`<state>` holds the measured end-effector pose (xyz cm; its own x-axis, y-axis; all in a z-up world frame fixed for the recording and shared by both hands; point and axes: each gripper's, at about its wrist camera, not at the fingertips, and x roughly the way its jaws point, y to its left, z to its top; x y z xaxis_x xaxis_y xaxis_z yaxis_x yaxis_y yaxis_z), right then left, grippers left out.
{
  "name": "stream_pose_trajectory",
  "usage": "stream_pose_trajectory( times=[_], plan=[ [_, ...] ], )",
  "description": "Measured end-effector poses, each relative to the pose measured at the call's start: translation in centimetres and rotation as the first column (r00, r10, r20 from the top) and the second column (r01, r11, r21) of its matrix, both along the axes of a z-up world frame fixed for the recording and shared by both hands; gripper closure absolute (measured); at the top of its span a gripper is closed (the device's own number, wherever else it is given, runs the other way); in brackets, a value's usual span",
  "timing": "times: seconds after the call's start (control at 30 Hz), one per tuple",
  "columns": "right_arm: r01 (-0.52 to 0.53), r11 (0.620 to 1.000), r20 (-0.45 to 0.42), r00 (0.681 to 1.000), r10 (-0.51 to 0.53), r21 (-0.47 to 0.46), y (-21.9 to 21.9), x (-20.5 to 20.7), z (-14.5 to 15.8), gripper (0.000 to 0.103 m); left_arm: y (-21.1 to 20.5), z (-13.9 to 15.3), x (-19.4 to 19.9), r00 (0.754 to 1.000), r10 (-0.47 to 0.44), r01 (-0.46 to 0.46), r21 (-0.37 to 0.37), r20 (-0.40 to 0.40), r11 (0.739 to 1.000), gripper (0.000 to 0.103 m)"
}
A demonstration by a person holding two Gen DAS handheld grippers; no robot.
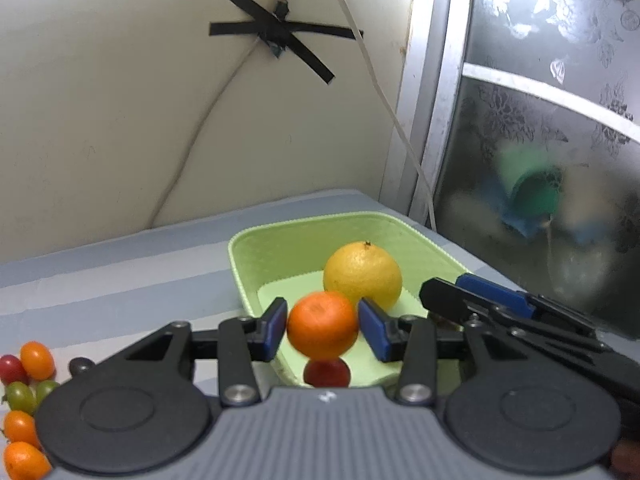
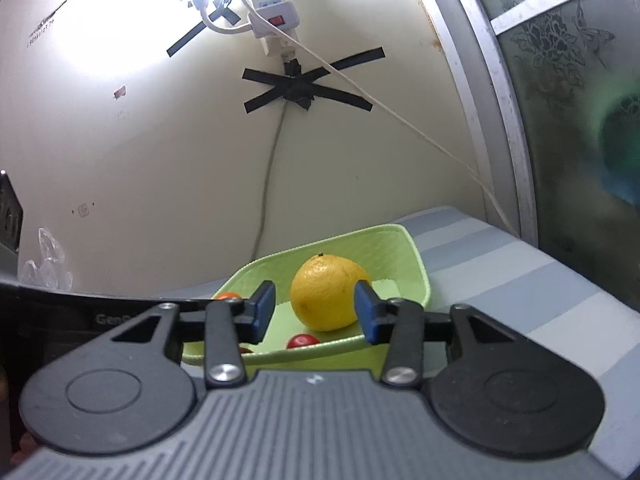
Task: Organize fruits
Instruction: 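Place the mandarin and tomato into the green basket and open both tools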
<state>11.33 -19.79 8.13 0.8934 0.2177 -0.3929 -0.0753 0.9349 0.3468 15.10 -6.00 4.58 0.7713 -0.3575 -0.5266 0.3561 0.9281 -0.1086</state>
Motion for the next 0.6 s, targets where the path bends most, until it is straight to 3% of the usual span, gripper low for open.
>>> stream_pose_trajectory(
  times=[0.2, 0.33, 0.5, 0.6],
  plan=[
    [0.021, 1.000, 0.029, 0.999, -0.021, -0.001, -0.3, -0.6, 0.1, 0.056, 1.7, 1.8, -1.2, 0.998, 0.043, -0.042, -0.019, 0.052, 0.999, 0.054],
    [0.029, 1.000, 0.029, 0.999, -0.029, 0.008, -0.4, -0.4, 0.2, 0.056, 5.2, 3.7, -2.6, 0.988, 0.121, -0.116, -0.063, 0.100, 0.991, 0.054],
    [0.034, 0.999, 0.028, 0.999, -0.035, 0.016, -0.6, -0.4, 0.2, 0.056, 12.8, 4.5, -6.1, 0.941, 0.312, -0.303, -0.085, 0.130, 0.949, 0.054],
    [0.034, 0.999, 0.029, 0.999, -0.035, 0.012, -0.4, -0.4, 0.3, 0.056, 17.4, 3.6, -8.4, 0.889, 0.443, -0.438, -0.070, 0.113, 0.896, 0.053]
  ],
)
